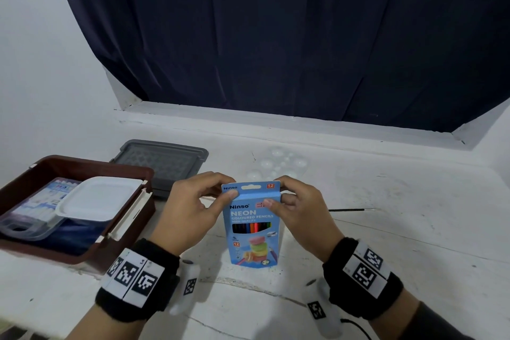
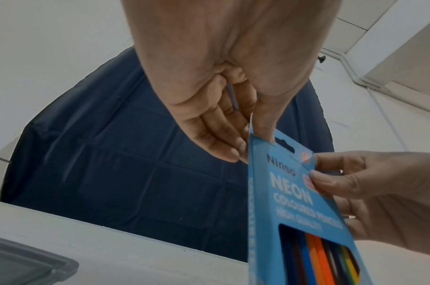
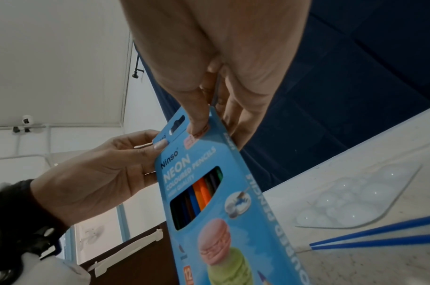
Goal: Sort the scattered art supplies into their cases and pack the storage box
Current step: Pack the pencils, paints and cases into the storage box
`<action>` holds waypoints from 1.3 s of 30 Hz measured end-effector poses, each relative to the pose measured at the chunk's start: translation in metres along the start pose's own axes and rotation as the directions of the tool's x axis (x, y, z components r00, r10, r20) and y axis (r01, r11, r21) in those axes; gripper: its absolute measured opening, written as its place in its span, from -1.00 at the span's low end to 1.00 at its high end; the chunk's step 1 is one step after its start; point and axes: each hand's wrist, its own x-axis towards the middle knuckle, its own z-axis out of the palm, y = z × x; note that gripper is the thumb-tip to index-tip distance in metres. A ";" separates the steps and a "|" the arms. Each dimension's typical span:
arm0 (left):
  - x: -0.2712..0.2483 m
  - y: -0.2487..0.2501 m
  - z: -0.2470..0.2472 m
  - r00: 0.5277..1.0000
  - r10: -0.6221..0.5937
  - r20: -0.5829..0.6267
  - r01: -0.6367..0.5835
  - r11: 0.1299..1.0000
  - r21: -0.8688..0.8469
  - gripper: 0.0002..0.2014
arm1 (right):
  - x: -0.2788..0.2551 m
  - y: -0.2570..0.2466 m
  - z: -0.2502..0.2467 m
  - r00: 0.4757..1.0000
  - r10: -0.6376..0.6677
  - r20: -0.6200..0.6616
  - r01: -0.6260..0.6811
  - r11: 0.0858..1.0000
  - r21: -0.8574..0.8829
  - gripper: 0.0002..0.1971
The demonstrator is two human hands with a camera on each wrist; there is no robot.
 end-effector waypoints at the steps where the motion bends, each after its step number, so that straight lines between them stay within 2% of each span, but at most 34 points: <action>1: 0.000 -0.001 0.000 1.000 -0.009 -0.004 0.009 1.000 -0.021 -0.90 | 0.001 0.000 0.001 1.000 0.004 -0.002 -0.004 1.000 -0.002 -0.92; 3: 0.000 -0.003 0.002 0.999 -0.043 -0.013 0.042 0.996 -0.074 -0.89 | 0.002 0.000 0.002 1.000 0.018 0.007 -0.018 1.000 0.005 -0.87; 5: 0.000 -0.004 0.004 0.997 -0.082 -0.012 0.080 0.990 -0.120 -0.86 | 0.003 0.006 0.002 0.996 0.067 0.061 -0.066 0.998 -0.019 -0.68; 7: 0.001 -0.008 0.006 0.993 -0.112 -0.024 0.108 0.983 -0.147 -0.86 | 0.002 0.019 0.005 0.978 0.166 0.129 -0.158 0.985 -0.073 -0.44; 9: 0.004 -0.014 0.007 0.988 -0.146 -0.040 0.138 0.978 -0.160 -0.88 | 0.003 0.037 0.008 0.953 0.256 0.163 -0.242 0.965 -0.102 -0.35; 13: 0.014 -0.031 0.009 0.974 -0.218 -0.060 0.205 0.964 -0.167 -0.91 | -0.001 0.064 0.016 0.933 0.289 0.213 -0.236 0.941 -0.243 -0.32; 15: 0.019 -0.041 0.011 0.962 -0.267 -0.055 0.254 0.951 -0.175 -0.88 | -0.003 0.071 0.020 0.934 0.298 0.198 -0.228 0.922 -0.313 -0.35; 18: 0.022 -0.051 0.018 0.941 -0.338 -0.019 0.329 0.926 -0.184 -0.73 | -0.003 0.076 0.023 0.933 0.316 0.169 -0.250 0.912 -0.324 -0.35; 20: 0.020 -0.056 0.023 0.923 -0.383 0.021 0.381 0.908 -0.176 -0.56 | -0.003 0.076 0.024 0.932 0.314 0.178 -0.242 0.910 -0.337 -0.34; 24: 0.013 -0.066 0.032 0.889 -0.451 0.075 0.457 0.875 -0.160 -0.25 | -0.002 0.073 0.023 0.921 0.334 0.202 -0.268 0.918 -0.293 -0.32; 27: 0.009 -0.073 0.038 0.893 -0.440 0.090 0.449 0.872 -0.194 -0.19 | -0.002 0.069 0.020 0.885 0.403 0.232 -0.379 0.914 -0.143 -0.35; 29: 0.008 -0.077 0.040 0.886 -0.455 0.091 0.463 0.854 -0.239 -0.24 | -0.002 0.062 0.015 0.842 0.467 0.270 -0.476 0.879 -0.035 -0.36; 32: 0.008 -0.080 0.041 0.865 -0.490 0.109 0.501 0.829 -0.246 -0.59 | 0.000 0.052 0.008 0.797 0.519 0.309 -0.561 0.826 0.062 -0.37; 34: 0.008 -0.081 0.043 0.861 -0.493 0.125 0.509 0.832 -0.221 -0.76 | 0.000 0.047 0.005 0.785 0.531 0.318 -0.583 0.808 0.090 -0.38; 37: 0.005 -0.077 0.045 0.854 -0.491 0.173 0.520 0.824 -0.225 -0.88 | -0.002 0.045 0.003 0.783 0.540 0.309 -0.593 0.798 0.110 -0.37; 39: -0.001 -0.070 0.044 0.836 -0.494 0.239 0.544 0.800 -0.251 -0.82 | -0.003 0.046 0.003 0.793 0.539 0.286 -0.589 0.797 0.131 -0.37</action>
